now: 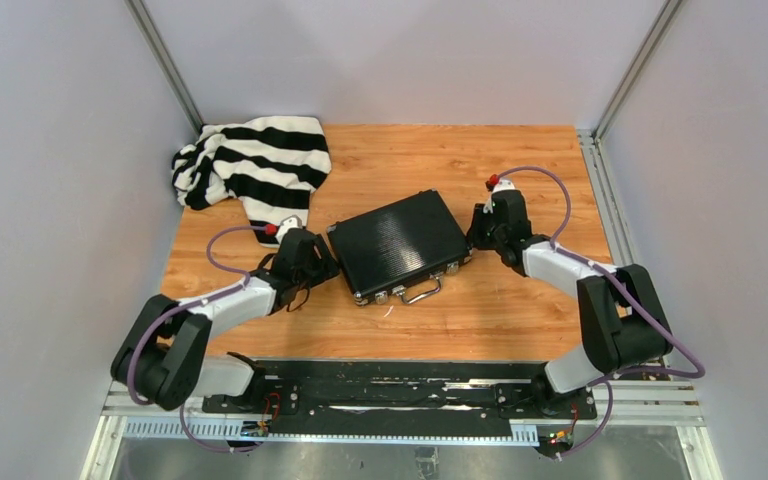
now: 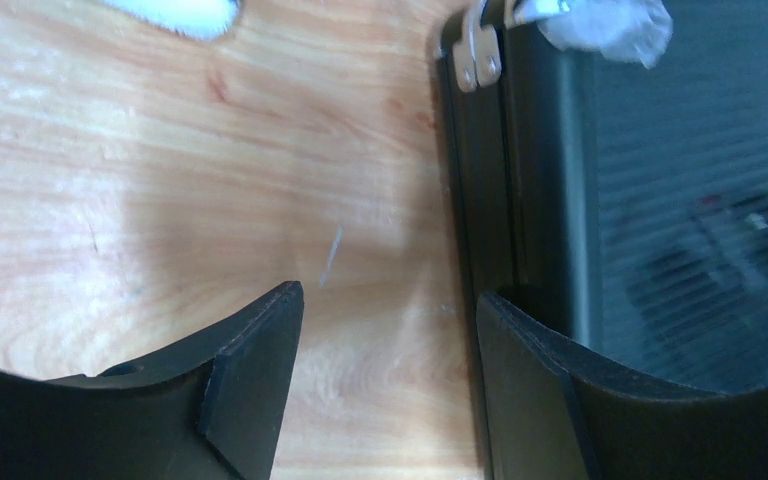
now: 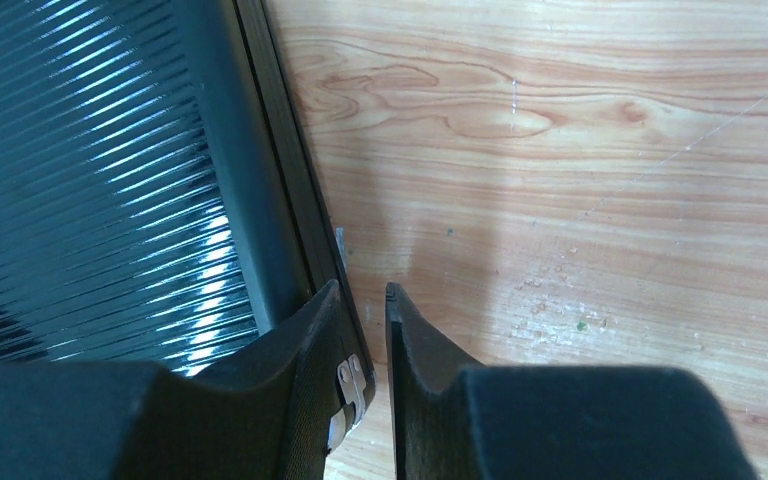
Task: Pack up texas hold em set
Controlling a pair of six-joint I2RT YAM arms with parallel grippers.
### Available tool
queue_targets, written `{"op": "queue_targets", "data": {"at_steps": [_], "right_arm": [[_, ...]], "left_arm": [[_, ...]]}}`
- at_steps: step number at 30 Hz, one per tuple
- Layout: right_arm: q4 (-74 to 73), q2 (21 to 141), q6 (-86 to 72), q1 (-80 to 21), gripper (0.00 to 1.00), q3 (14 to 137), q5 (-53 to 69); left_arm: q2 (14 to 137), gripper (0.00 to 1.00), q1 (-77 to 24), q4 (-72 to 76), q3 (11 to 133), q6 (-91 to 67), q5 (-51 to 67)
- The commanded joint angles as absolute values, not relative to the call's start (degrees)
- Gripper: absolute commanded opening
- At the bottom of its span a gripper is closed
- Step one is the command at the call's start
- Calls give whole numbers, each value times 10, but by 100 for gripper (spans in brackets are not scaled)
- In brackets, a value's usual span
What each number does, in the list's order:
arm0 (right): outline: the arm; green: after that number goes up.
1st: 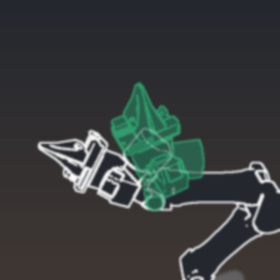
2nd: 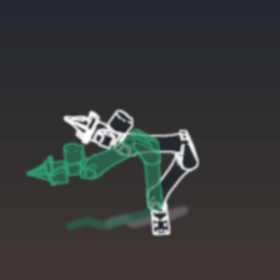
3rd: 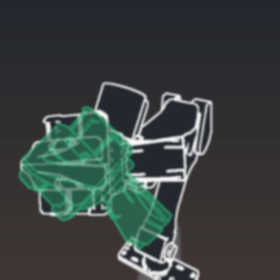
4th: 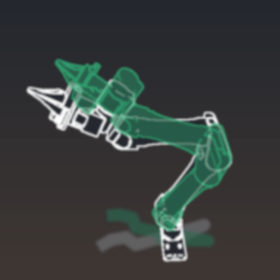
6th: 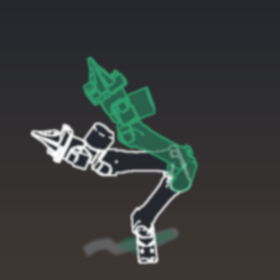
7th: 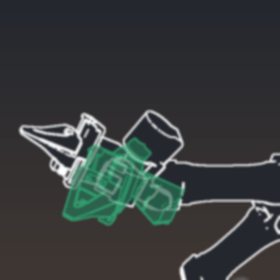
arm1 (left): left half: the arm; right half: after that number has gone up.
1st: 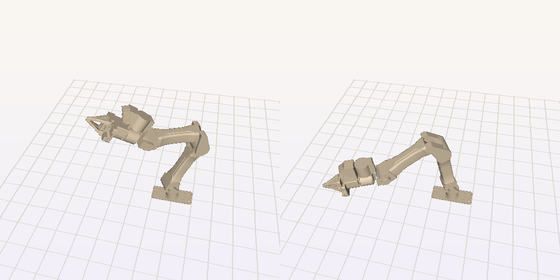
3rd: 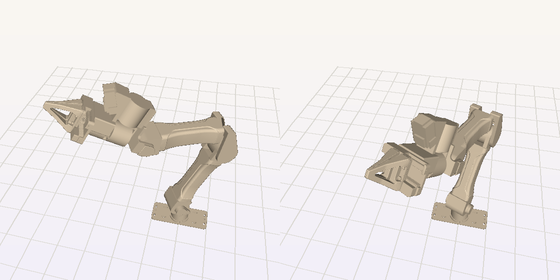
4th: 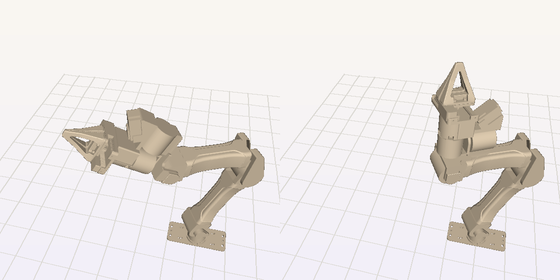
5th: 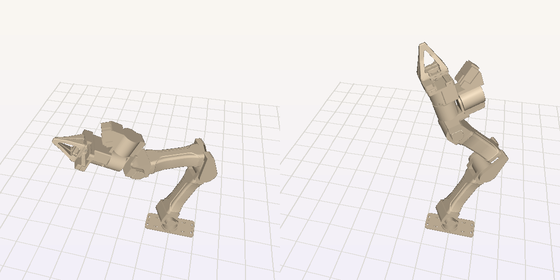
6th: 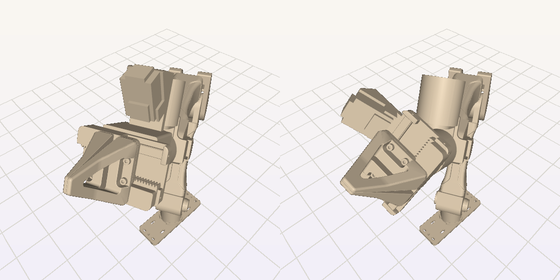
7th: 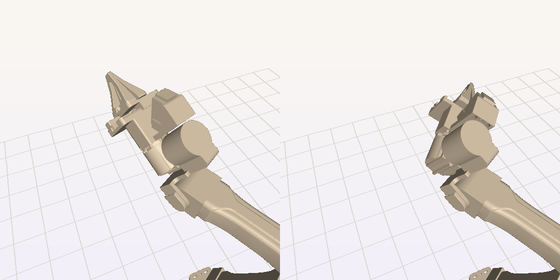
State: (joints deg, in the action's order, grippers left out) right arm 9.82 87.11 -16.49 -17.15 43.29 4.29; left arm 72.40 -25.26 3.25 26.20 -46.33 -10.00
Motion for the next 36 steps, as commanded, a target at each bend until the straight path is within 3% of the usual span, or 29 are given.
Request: {"op": "queue_targets", "data": {"at_steps": [1,13,17,22,28,32,35,36], "right_arm": [[83,865,-199,-237,24,407,127],[94,851,-208,-284,25,380,135],[97,775,-194,-285,28,345,108],[63,651,-165,-286,38,308,90],[34,551,-157,-287,38,261,44],[29,519,-154,-283,37,247,-40],[27,525,-152,-262,34,258,-54],[22,530,-153,-253,23,266,-57]], "left_arm": [[784,69,-250,84,310,-458,-75],[870,69,-250,112,388,-464,-60],[883,70,-250,113,409,-468,-52],[797,70,-250,113,361,-466,-131],[632,70,-250,111,258,-466,-208],[563,69,-253,108,220,-464,-192],[554,69,-270,108,201,-490,-181],[554,69,-280,108,195,-499,-187]]}}
